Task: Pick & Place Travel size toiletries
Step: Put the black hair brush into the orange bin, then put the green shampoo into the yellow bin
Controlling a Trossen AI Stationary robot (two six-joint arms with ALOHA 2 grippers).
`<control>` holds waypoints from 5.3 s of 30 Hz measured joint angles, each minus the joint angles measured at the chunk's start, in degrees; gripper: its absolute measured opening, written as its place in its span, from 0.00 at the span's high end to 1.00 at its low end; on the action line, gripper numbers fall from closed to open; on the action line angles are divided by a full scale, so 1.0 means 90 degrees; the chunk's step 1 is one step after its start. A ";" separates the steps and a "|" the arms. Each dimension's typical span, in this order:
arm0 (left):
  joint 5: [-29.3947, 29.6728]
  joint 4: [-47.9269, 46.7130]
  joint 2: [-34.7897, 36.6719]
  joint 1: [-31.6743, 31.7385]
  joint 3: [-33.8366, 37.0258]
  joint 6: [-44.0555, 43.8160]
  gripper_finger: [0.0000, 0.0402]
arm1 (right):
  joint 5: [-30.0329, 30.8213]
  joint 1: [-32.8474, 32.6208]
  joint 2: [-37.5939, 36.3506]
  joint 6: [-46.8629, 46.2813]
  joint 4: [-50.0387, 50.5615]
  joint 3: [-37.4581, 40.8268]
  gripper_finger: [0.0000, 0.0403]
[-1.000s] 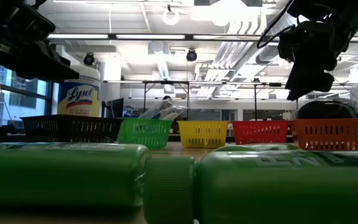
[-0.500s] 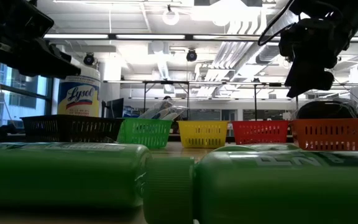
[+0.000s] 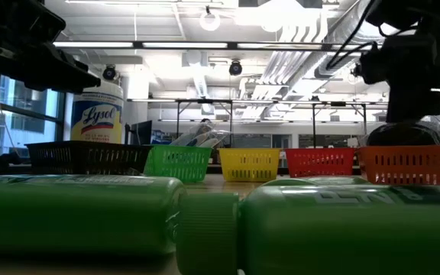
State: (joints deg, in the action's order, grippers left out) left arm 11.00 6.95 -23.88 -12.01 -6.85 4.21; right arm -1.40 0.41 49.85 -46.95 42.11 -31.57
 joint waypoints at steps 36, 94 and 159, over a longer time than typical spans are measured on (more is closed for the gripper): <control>-0.0009 -0.0008 0.0002 0.0000 0.0000 -0.0189 1.00 | 0.0741 -0.0275 -0.0206 -0.0841 -0.0164 -0.0002 0.94; -0.0007 -0.0320 0.0000 -0.0001 0.0000 -0.0498 1.00 | 0.1284 -0.0069 -0.0774 -0.0100 0.0174 -0.0005 0.40; -0.0007 -0.0334 0.0000 -0.0001 0.0000 -0.0349 1.00 | 0.3168 -0.3942 -0.2359 0.4728 -0.4485 0.0936 0.99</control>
State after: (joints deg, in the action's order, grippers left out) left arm 10.94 3.95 -23.88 -12.02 -6.85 1.07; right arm 27.11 -35.07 28.62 -4.40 1.75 -23.15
